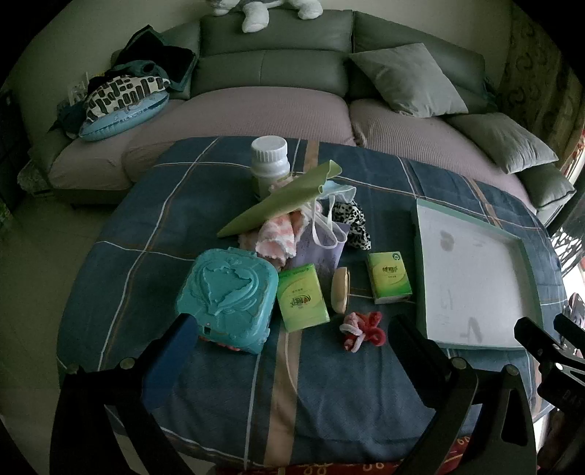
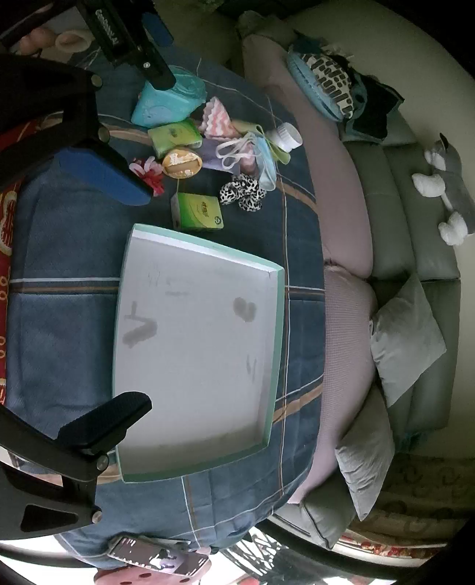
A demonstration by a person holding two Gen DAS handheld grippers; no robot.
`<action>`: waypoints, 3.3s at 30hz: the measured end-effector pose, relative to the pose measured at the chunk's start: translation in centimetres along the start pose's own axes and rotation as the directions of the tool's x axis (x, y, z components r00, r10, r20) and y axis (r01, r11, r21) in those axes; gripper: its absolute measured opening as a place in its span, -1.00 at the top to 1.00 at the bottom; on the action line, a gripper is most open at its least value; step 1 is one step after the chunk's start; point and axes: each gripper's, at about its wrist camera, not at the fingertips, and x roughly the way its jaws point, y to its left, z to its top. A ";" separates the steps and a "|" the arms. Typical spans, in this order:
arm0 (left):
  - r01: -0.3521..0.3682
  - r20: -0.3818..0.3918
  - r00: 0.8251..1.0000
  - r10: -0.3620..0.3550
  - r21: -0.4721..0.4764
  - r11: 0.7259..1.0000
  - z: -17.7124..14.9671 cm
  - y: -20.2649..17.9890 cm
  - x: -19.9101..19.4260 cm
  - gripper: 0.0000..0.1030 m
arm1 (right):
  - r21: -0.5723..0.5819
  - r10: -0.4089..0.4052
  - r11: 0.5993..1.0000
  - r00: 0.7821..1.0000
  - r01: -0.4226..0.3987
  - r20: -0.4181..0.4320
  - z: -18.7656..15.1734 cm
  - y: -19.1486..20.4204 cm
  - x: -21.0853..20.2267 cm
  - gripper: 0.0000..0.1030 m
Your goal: Organize soft objects
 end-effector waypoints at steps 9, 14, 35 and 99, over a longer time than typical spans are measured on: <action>0.000 -0.004 1.000 0.000 -0.002 1.000 0.0 0.1 -0.1 -1.00 | 0.001 -0.001 1.000 1.000 0.001 0.001 0.3 -0.5 -0.1 -1.00; 0.000 -0.007 1.000 0.000 -0.003 1.000 -0.1 0.2 -0.2 -1.00 | 0.001 0.000 1.000 1.000 0.000 0.003 0.3 -0.5 -0.2 -1.00; 0.000 -0.015 1.000 0.000 -0.012 1.000 -0.2 0.4 -0.2 -1.00 | 0.004 -0.002 1.000 1.000 0.002 0.006 0.2 -0.4 -0.4 -1.00; 0.098 0.116 0.990 -0.077 -0.184 0.978 9.9 4.6 1.3 -1.00 | -0.072 0.155 0.986 0.985 -0.150 0.080 8.6 4.6 3.3 -1.00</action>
